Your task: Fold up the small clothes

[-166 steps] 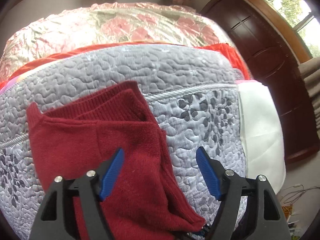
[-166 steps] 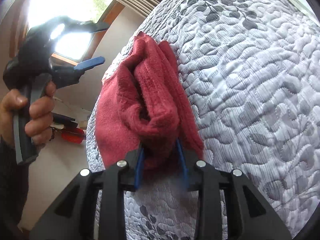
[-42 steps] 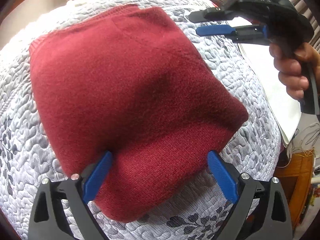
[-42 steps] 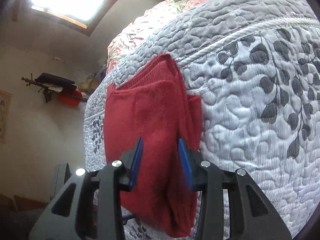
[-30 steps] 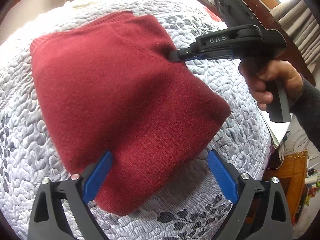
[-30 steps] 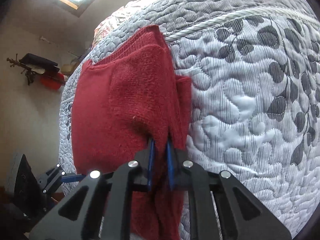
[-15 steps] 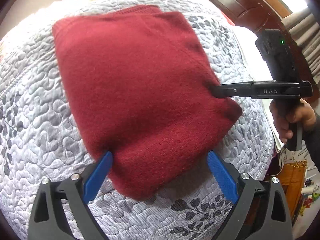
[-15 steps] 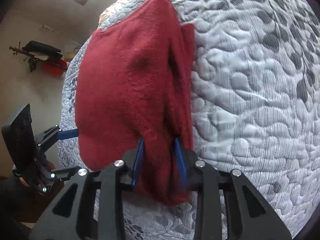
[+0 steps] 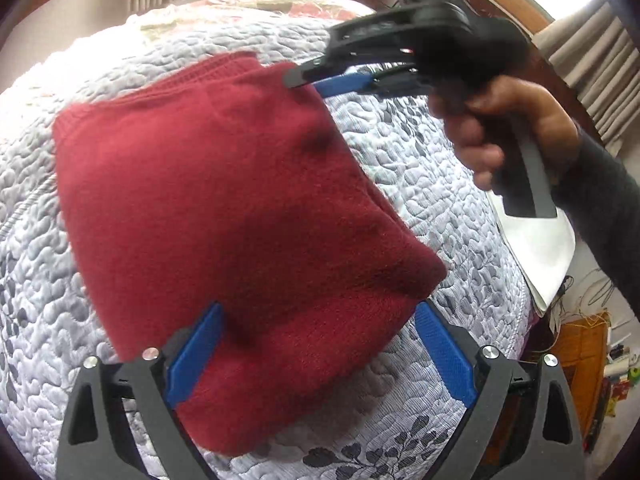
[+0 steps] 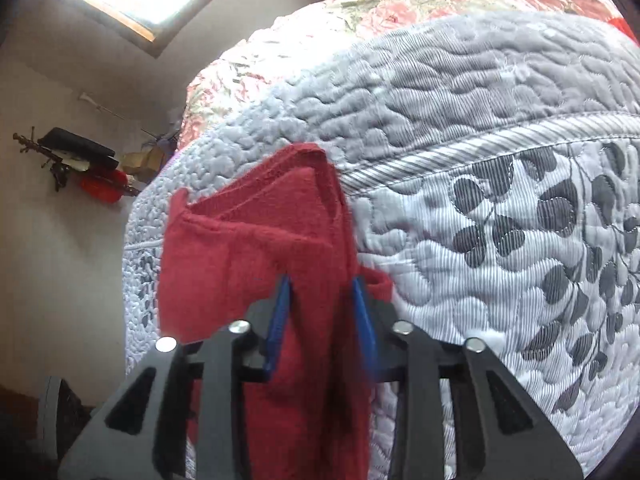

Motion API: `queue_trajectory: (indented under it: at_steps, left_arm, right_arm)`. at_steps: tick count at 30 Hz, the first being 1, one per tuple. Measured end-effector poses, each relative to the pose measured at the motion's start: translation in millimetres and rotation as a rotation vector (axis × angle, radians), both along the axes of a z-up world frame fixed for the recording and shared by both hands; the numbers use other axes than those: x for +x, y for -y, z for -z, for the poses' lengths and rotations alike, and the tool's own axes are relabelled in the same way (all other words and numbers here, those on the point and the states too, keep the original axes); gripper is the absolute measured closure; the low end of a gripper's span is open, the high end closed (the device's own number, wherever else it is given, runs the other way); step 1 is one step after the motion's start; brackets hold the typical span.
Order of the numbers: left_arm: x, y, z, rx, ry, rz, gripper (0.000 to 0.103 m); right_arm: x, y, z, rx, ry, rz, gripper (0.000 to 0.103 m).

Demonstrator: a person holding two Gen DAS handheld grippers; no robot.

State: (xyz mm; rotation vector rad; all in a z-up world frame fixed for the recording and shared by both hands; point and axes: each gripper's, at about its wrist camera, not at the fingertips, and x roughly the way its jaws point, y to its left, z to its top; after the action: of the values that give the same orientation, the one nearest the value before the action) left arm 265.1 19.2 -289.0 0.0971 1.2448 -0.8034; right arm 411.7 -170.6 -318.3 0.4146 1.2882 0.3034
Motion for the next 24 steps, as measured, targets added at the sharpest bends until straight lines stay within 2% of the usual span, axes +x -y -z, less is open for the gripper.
queue_trajectory:
  at_steps: [2, 4, 5, 7, 8, 9, 10, 12, 15, 17, 19, 21, 22, 23, 24]
  left_arm:
    - [-0.1, 9.4, 15.2, 0.027, -0.030, 0.021, 0.007]
    - [-1.6, 12.9, 23.1, 0.049, -0.029, 0.030, 0.007]
    - [-2.6, 12.0, 20.9, 0.043, -0.029, 0.033, 0.007]
    - [-4.0, 5.6, 10.7, 0.016, -0.040, 0.027, 0.007]
    - [-5.3, -0.8, 3.6, 0.005, -0.036, 0.018, 0.007]
    - [-5.3, -9.5, -4.6, -0.009, -0.027, 0.004, 0.007]
    - [-4.4, -20.1, -11.0, -0.022, -0.019, -0.016, 0.007]
    - [2.3, -46.9, -21.0, -0.045, -0.012, -0.082, 0.007]
    - [25.5, -94.4, -19.6, -0.083, -0.037, -0.229, 0.007]
    - [47.9, -126.7, -5.4, -0.146, -0.118, -0.356, 0.007]
    - [68.0, -151.2, 11.2, -0.228, -0.203, -0.455, 0.007]
    - [83.6, -163.8, 29.2, -0.291, -0.279, -0.517, 0.007]
    - [92.4, -171.3, 37.7, -0.327, -0.324, -0.539, 0.007]
    - [97.0, -173.3, 47.3, -0.362, -0.371, -0.553, 0.007]
    - [99.7, -174.3, 56.0, -0.387, -0.403, -0.569, 0.007]
  right_arm:
    - [0.9, 7.5, 20.1, 0.014, -0.031, 0.029, 0.077]
    - [-2.7, 13.3, 21.4, 0.049, -0.030, 0.047, 0.075]
    - [-5.9, 18.9, 17.2, 0.076, -0.029, 0.061, 0.074]
    - [-15.4, 29.5, 7.2, 0.111, -0.023, 0.087, 0.064]
    - [-22.4, 34.8, 2.1, 0.138, -0.023, 0.095, 0.064]
    - [-28.5, 39.5, -2.7, 0.161, -0.032, 0.095, 0.055]
    - [-34.8, 43.0, -6.4, 0.184, -0.042, 0.085, 0.037]
    - [-47.0, 43.4, -7.7, 0.205, -0.059, 0.055, 0.021]
    - [-60.5, 31.8, 5.5, 0.248, -0.126, -0.009, 0.020]
    - [-63.8, 27.7, 23.0, 0.237, -0.178, -0.019, 0.016]
    - [-64.2, 27.6, 38.8, 0.275, -0.217, -0.003, 0.013]
    - [-63.5, 34.5, 44.7, 0.334, -0.221, 0.030, 0.013]
    - [-63.4, 37.6, 45.7, 0.367, -0.221, 0.042, 0.022]
    - [-63.8, 40.1, 47.5, 0.398, -0.223, 0.042, 0.040]
    - [-63.0, 41.1, 52.1, 0.416, -0.245, 0.033, 0.069]
